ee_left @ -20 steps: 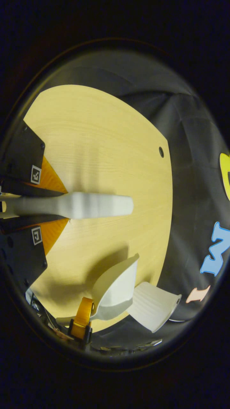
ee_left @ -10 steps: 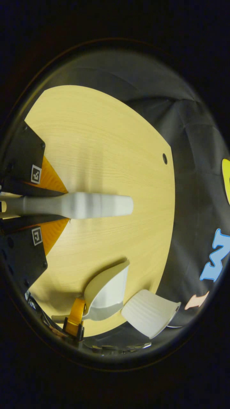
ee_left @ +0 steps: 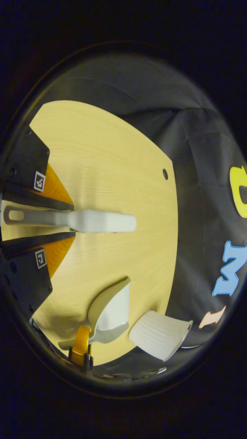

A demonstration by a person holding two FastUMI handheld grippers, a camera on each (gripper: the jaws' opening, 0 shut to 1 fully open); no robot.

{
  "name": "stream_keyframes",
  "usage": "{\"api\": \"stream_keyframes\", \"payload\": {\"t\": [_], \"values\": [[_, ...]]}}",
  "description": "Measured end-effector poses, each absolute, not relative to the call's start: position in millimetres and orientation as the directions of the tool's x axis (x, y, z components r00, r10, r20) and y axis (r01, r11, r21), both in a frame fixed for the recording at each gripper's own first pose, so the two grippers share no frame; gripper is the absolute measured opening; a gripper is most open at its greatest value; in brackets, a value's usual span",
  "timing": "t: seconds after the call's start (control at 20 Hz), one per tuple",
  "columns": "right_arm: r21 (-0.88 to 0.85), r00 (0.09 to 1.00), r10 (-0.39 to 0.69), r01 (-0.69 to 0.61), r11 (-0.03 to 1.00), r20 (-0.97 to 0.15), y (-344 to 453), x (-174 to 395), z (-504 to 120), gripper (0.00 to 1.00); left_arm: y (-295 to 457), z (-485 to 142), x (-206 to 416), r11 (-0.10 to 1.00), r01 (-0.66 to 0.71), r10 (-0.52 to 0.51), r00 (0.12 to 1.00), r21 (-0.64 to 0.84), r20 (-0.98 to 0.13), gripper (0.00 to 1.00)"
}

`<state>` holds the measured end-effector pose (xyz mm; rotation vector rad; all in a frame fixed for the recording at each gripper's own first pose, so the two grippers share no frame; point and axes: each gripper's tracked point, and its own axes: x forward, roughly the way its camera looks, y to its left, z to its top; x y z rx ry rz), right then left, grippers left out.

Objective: Pick up the small broom and dustpan from the desktop, sweep the trash into the dustpan with the broom, and then empty the trash into the garbage bin.

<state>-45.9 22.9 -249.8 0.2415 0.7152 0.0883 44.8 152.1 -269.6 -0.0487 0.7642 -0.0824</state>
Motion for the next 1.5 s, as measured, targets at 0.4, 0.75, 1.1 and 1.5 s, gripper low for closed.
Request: {"api": "stream_keyframes", "payload": {"t": [0.4,0.75,1.1,1.5], "values": [[0.167,0.855,0.130,-0.051,0.985,-0.502,-14.9,-58.0,-186.9,0.96,149.6,-216.2,40.5,0.995,-0.026,-0.032,0.841,-0.098,-0.540,0.81],[0.000,0.969,0.040,-0.041,0.999,-0.242,-50.0,-71.4,-93.6,0.97,134.8,-145.3,31.8,0.993,-0.058,0.020,0.941,-0.103,-0.338,0.95],[-0.036,0.999,0.010,-0.011,0.999,-0.047,-59.9,-67.9,-15.0,0.97,132.4,-68.9,24.4,0.993,-0.055,0.041,0.991,-0.103,-0.126,0.96],[-0.079,0.988,-0.068,0.080,0.994,0.139,-72.9,-83.4,42.1,0.97,151.0,-11.6,7.5,0.994,-0.064,0.064,0.998,-0.093,0.000,0.96]]}}
